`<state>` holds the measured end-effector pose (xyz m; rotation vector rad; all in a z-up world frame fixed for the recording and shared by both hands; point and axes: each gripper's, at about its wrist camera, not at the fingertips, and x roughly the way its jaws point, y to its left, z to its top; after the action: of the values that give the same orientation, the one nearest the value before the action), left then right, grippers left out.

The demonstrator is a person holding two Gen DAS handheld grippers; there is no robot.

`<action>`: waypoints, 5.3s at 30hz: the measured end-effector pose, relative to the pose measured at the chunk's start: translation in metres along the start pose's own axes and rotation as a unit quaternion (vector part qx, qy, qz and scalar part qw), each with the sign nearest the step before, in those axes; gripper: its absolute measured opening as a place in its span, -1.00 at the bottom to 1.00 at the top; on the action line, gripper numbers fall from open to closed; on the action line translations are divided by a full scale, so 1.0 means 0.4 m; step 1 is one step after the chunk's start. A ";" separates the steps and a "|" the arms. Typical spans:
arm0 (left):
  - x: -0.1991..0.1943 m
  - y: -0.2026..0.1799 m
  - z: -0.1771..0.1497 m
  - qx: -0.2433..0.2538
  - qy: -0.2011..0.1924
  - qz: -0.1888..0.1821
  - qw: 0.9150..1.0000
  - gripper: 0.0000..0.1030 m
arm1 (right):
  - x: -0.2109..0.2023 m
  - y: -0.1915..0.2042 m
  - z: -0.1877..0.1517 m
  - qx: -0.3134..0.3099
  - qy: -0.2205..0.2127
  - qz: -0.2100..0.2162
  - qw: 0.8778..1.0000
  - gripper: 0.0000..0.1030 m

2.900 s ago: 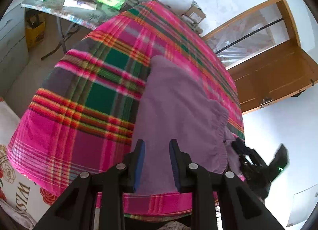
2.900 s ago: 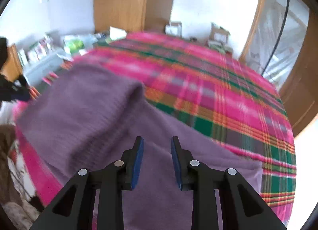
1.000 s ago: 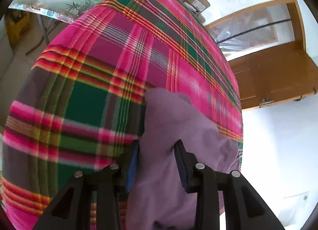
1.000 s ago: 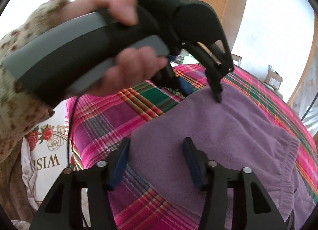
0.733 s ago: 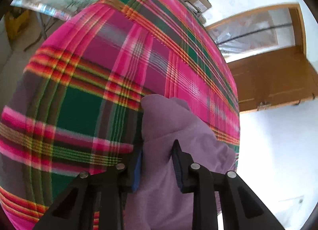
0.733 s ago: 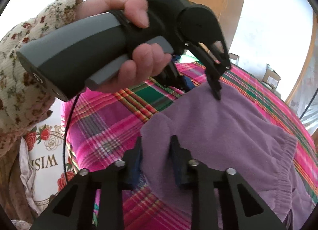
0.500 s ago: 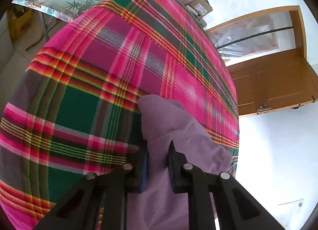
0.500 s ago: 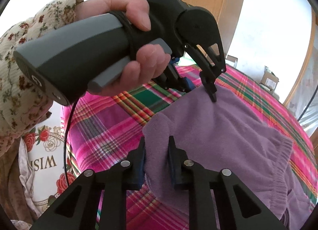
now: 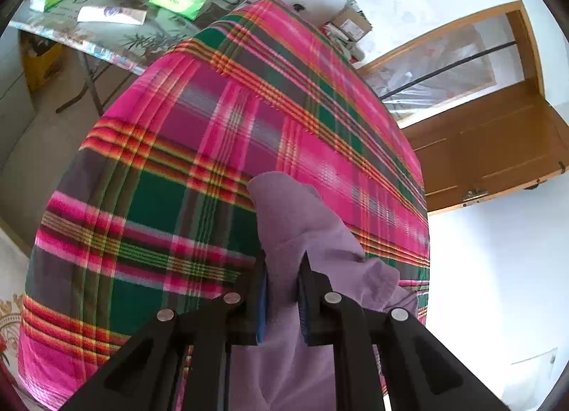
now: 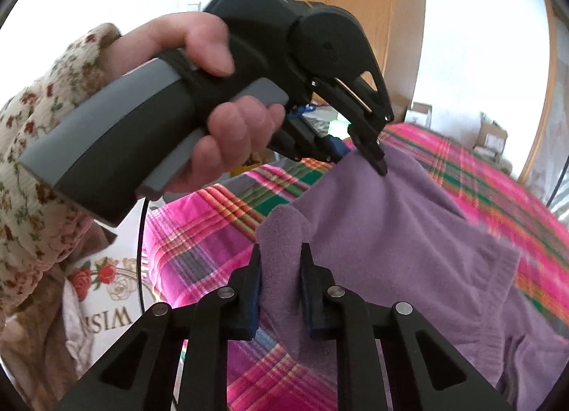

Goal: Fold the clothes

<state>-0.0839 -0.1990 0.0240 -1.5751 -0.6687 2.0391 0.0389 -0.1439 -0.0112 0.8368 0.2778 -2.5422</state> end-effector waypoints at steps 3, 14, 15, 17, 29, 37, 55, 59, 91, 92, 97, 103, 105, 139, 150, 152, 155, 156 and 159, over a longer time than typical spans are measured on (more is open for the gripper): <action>-0.014 -0.033 -0.002 0.011 -0.008 0.004 1.000 -0.72 | -0.045 0.001 -0.005 0.001 -0.015 -0.002 1.000 -0.65; -0.053 -0.235 -0.035 0.061 -0.025 -0.002 0.998 -0.72 | -0.255 -0.026 -0.013 0.046 -0.088 -0.017 0.995 -0.65; -0.055 -0.254 -0.038 0.065 -0.026 -0.003 0.998 -0.72 | -0.274 -0.038 -0.014 0.052 -0.095 -0.019 0.994 -0.65; -0.059 -0.291 -0.045 0.072 -0.028 -0.007 0.997 -0.72 | -0.306 -0.057 -0.016 0.063 -0.104 -0.024 0.992 -0.65; -0.018 -0.512 -0.092 0.123 -0.015 -0.037 0.992 -0.72 | -0.470 -0.164 -0.041 0.127 -0.144 -0.067 0.979 -0.65; 0.061 -0.632 -0.125 0.155 0.019 -0.048 0.987 -0.72 | -0.551 -0.243 -0.087 0.165 -0.158 -0.107 0.968 -0.65; 0.244 -0.812 -0.205 0.203 0.085 -0.027 0.975 -0.72 | -0.645 -0.368 -0.225 0.245 -0.156 -0.151 0.945 -0.65; 0.297 -0.842 -0.222 0.215 0.103 -0.013 0.971 -0.72 | -0.654 -0.391 -0.258 0.263 -0.151 -0.156 0.940 -0.65; 0.424 -0.744 -0.271 0.226 0.154 -0.022 0.962 -0.40 | -0.630 -0.548 -0.489 0.401 -0.123 -0.126 0.899 -0.62; 0.405 -0.733 -0.272 0.228 0.147 -0.025 0.962 -0.40 | -0.632 -0.550 -0.492 0.403 -0.123 -0.127 0.898 -0.61; 0.328 -0.673 -0.280 0.234 0.118 -0.034 0.965 -0.40 | -0.643 -0.558 -0.506 0.414 -0.124 -0.135 0.892 -0.53; 0.297 -0.600 -0.306 0.223 0.115 -0.046 0.967 -0.40 | -0.657 -0.564 -0.518 0.423 -0.123 -0.150 0.885 -0.45; 0.285 -0.580 -0.325 0.223 0.110 -0.057 0.967 -0.40 | -0.667 -0.561 -0.517 0.421 -0.121 -0.169 0.883 -0.45; 0.164 -0.401 -0.515 0.249 0.125 -0.076 0.957 -0.45 | -0.636 -0.383 -0.389 0.153 -0.019 -0.188 0.970 -0.43; 0.145 -0.362 -0.499 0.246 0.080 -0.048 0.965 -0.40 | -0.482 -0.274 -0.326 0.038 0.018 -0.120 0.992 -0.41; 0.152 -0.351 -0.494 0.238 0.082 -0.050 0.967 -0.39 | -0.477 -0.262 -0.322 0.029 0.019 -0.114 0.993 -0.45; 0.151 -0.329 -0.483 0.237 0.083 -0.047 0.967 -0.39 | -0.482 -0.252 -0.323 0.015 0.027 -0.116 0.993 -0.90; 0.150 -0.322 -0.475 0.236 0.084 -0.048 0.967 -0.39 | -0.480 -0.248 -0.324 0.011 0.033 -0.117 0.993 -0.91; 0.146 -0.306 -0.460 0.229 0.078 -0.062 0.968 -0.39 | -0.476 -0.241 -0.328 0.004 0.045 -0.116 0.992 -0.95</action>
<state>0.0906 -0.0513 0.0182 -1.3611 -0.2075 1.7910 0.1970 0.0496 0.0040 0.9752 0.4156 -2.7242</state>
